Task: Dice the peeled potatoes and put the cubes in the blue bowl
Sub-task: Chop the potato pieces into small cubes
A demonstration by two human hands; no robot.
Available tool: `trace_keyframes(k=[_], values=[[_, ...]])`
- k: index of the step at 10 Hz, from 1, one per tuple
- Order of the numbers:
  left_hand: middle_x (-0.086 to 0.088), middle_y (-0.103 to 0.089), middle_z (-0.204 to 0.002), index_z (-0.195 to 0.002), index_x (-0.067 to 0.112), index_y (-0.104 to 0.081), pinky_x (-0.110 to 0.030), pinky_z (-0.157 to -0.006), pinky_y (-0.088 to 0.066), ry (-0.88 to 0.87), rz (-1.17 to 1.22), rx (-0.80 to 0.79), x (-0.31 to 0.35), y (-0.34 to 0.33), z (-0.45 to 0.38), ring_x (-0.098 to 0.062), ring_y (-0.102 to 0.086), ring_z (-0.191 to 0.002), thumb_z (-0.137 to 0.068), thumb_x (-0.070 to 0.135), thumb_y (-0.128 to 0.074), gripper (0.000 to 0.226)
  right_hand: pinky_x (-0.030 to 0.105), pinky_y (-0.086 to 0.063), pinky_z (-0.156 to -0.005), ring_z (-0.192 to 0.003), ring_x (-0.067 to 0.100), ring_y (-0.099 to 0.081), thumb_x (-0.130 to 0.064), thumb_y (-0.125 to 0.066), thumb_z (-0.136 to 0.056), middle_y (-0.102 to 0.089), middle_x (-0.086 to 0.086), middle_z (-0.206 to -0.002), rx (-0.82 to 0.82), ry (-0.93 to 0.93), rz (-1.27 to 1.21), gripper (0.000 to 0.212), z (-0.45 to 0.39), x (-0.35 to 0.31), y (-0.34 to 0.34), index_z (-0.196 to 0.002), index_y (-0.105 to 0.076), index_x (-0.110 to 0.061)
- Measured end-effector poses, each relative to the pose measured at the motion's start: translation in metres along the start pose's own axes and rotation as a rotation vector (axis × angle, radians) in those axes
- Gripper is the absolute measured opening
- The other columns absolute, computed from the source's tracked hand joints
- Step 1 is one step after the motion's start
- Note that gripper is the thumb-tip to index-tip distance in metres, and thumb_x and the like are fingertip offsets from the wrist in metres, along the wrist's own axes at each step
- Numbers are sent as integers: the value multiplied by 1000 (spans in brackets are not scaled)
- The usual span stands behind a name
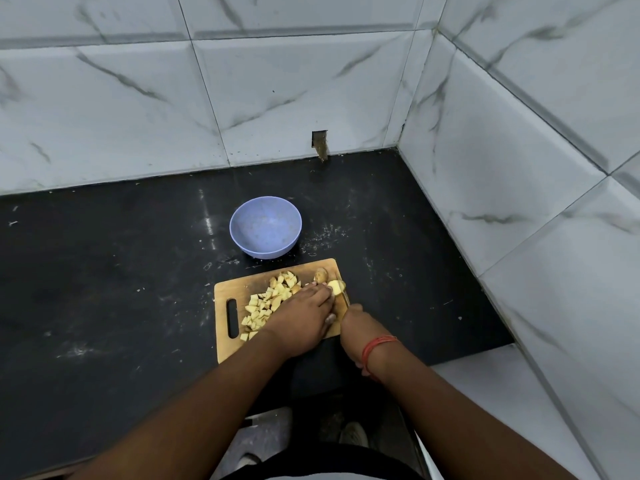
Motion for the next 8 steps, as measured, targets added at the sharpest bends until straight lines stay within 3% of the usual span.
trace_keyframes(k=[1,2,3,5,6,7,8], values=[[-11,-46,-145,-144,3,-48,-39,-124,-21,13,3,-19,0,-2,-1,-30,-42,-140,-105,33,-40,50,42,-47,-90,-113,37,-56,-14,-41,-98,-54,20,-126,57,190,89,38,10,-9,11,-134,-41,-2],[-11,-45,-147,-145,3,-46,-41,-124,-22,25,4,-37,-1,-4,-1,-31,-40,-141,-105,34,-38,52,45,-49,-89,-112,38,-58,-14,-42,-99,-55,20,-126,56,213,86,39,15,-11,16,-136,-40,0],[-11,-45,-146,-146,3,-46,-41,-124,-23,35,-15,-48,-1,-6,-1,-31,-41,-140,-102,41,-25,62,45,-51,-89,-111,38,-58,-14,-45,-97,-55,21,-126,29,214,98,39,14,-10,12,-134,-42,-1],[-11,-45,-147,-146,2,-46,-40,-125,-19,46,-12,-42,5,-1,-1,-31,-38,-142,-105,36,-40,54,41,-47,-89,-113,36,-57,-18,-45,-97,-56,19,-127,23,126,114,39,14,-1,8,-134,-43,-4],[-11,-45,-147,-145,2,-47,-40,-125,-19,50,-33,-56,7,-1,-2,-30,-37,-143,-105,38,-38,54,36,-36,-106,-130,27,-47,-18,-39,-101,-49,13,-141,-86,-121,20,40,-6,7,-5,-140,-38,-7],[-11,-45,-145,-144,3,-49,-40,-125,-19,60,-50,-64,9,1,-2,-29,-38,-142,-103,43,-29,60,40,-40,-94,-122,30,-52,-19,-44,-99,-53,14,-134,-47,-17,24,42,12,10,-3,-139,-39,-6],[-10,-45,-144,-143,4,-50,-38,-125,-16,57,-68,-54,13,6,-1,-28,-37,-142,-103,43,-28,60,41,-43,-94,-119,34,-54,-13,-40,-99,-53,19,-131,0,40,69,40,20,22,-8,-137,-36,-3]])
Point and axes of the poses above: each hand's wrist, its own z-axis away from the middle knuckle, its own y-axis out of the back of the hand, x = y × z, the point moved 6 cm from there along -z, towards the middle knuckle
